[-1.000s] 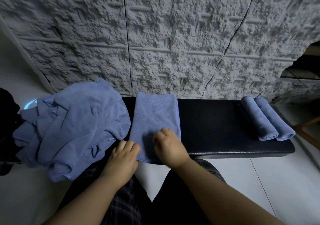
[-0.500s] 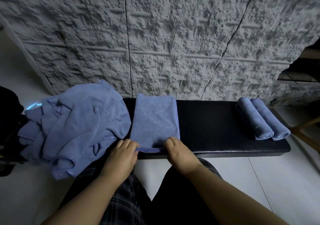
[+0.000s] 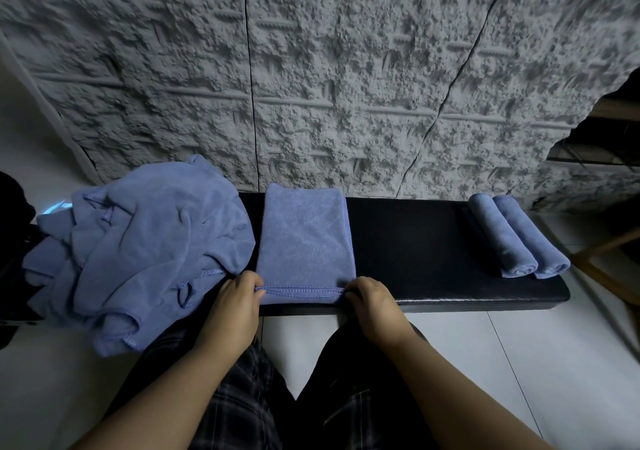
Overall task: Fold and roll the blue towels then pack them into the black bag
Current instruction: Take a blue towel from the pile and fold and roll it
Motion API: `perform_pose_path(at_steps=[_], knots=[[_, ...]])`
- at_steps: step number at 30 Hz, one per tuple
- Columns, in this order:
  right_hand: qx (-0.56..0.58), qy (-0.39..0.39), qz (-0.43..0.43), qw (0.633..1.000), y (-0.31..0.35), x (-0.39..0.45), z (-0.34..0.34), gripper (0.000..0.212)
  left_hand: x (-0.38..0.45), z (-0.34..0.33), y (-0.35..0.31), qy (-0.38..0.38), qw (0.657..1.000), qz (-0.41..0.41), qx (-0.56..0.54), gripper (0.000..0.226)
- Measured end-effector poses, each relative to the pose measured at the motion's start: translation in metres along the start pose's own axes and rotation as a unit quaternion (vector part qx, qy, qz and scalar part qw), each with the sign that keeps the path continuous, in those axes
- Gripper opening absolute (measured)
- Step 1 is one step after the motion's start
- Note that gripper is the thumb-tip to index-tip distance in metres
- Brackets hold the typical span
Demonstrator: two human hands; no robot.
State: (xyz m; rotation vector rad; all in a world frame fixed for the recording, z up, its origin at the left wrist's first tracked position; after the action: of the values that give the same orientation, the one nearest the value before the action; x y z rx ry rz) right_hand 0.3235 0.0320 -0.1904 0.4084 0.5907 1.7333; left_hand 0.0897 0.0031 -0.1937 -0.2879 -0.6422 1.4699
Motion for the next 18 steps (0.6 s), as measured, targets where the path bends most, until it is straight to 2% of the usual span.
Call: perform_pose_path(at_steps=[2,6,8,10,13,15,18], knots=[[0.008,-0.008,-0.023,1.0,-0.001,0.001,-0.001,0.007,0.0,0.001,-0.003,-0.013,1.0,-0.011,0.007,0.019],[-0.032,-0.038,-0.025,0.998,0.0,0.002,-0.004,0.011,0.001,0.0,-0.005,-0.027,0.998,-0.032,0.049,0.029],[-0.054,-0.081,-0.008,0.995,0.002,0.001,0.0,0.008,0.002,0.001,-0.006,-0.034,0.995,-0.042,0.081,0.031],[-0.088,-0.117,0.037,0.989,0.005,-0.001,0.004,0.015,0.004,0.001,-0.009,-0.035,0.991,-0.068,0.108,0.036],[-0.13,-0.089,0.1,0.982,0.012,-0.003,0.002,0.029,0.003,-0.003,-0.012,-0.012,0.987,-0.118,0.113,0.045],[-0.131,-0.071,0.106,0.983,0.013,-0.003,-0.002,0.034,0.002,-0.006,-0.012,-0.001,0.985,-0.132,0.108,0.047],[-0.109,-0.081,0.107,0.985,0.01,-0.002,-0.005,0.03,-0.002,-0.007,-0.011,0.006,0.989,-0.117,0.094,0.039]])
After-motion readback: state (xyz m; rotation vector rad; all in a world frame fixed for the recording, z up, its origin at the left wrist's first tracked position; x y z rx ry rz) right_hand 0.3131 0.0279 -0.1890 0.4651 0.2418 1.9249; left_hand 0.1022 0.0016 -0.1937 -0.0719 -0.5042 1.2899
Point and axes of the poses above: each hand's wrist, its own x-axis towards the middle knuckle, its own z-axis out of the back of the hand, y = z × x, the point moved 4 cm from there along x, towards the middle knuckle, and after that the axes turned 2 degrees about x, right-handed, at the moved point
